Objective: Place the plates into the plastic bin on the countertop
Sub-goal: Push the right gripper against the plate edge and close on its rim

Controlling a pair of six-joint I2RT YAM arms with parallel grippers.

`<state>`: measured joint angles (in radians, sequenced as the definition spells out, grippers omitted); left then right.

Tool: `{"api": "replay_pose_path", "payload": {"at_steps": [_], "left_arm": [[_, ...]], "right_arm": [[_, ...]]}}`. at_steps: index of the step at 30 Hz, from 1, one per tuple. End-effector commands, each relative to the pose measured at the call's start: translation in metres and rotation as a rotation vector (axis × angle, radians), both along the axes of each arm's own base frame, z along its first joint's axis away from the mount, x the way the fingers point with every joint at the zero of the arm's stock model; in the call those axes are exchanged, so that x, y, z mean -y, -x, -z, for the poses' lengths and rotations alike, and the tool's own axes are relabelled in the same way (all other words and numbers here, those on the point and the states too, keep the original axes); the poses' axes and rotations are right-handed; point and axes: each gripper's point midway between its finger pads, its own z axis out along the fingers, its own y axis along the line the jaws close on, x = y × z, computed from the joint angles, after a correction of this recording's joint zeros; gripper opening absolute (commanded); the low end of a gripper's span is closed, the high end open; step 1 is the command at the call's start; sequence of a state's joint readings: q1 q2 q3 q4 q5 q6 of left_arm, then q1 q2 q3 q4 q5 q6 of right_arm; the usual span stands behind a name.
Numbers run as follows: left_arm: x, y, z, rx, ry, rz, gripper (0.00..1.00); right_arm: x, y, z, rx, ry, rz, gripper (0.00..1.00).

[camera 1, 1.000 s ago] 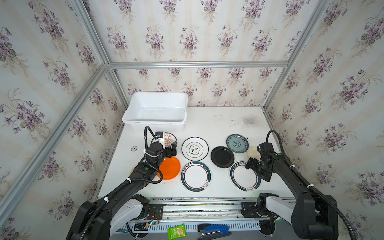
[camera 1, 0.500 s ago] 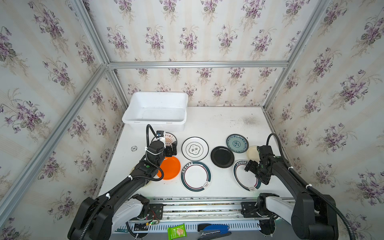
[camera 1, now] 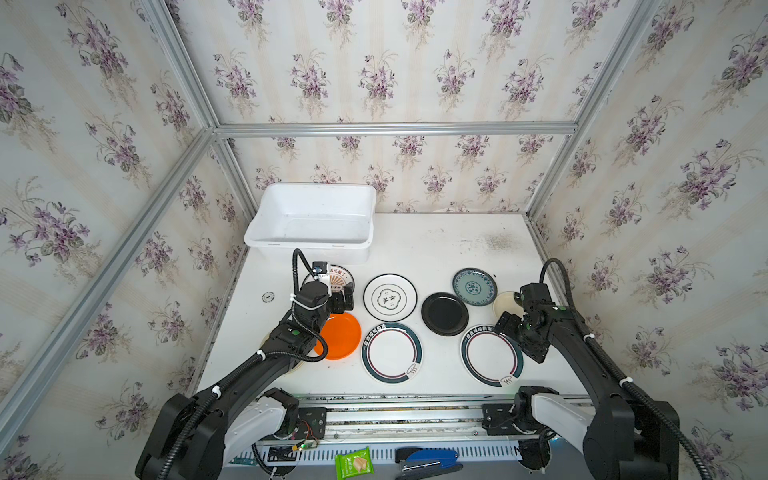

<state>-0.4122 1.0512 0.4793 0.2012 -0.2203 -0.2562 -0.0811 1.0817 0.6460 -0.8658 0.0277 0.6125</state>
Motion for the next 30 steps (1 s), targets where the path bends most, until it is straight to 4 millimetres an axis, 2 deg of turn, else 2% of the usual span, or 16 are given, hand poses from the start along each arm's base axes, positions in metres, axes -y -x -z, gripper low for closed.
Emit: {"api": "replay_pose_path", "payload": {"at_steps": [1,7,12,19,25,30], "left_arm": [[-0.003,-0.002,-0.003,0.014,0.003,-0.022,1.0],[-0.005,-0.001,-0.002,0.012,-0.003,-0.028,1.0],[-0.007,-0.001,-0.003,0.013,-0.01,-0.037,1.0],[-0.01,-0.002,-0.001,0.008,-0.011,-0.056,1.0],[-0.013,-0.001,-0.001,0.004,-0.018,-0.072,1.0],[-0.013,-0.001,0.0,0.001,-0.017,-0.076,1.0]], "right_arm": [[0.008,0.014,0.003,-0.072,0.046,0.025,0.99],[0.006,0.021,0.018,-0.138,0.03,0.047,0.99],[-0.009,0.022,0.033,-0.125,-0.061,0.066,0.99],[-0.021,0.018,0.035,-0.067,-0.131,0.075,0.99],[-0.033,0.017,0.044,-0.07,-0.201,0.078,0.95],[-0.036,0.013,0.043,-0.05,-0.221,0.083,0.91]]}}
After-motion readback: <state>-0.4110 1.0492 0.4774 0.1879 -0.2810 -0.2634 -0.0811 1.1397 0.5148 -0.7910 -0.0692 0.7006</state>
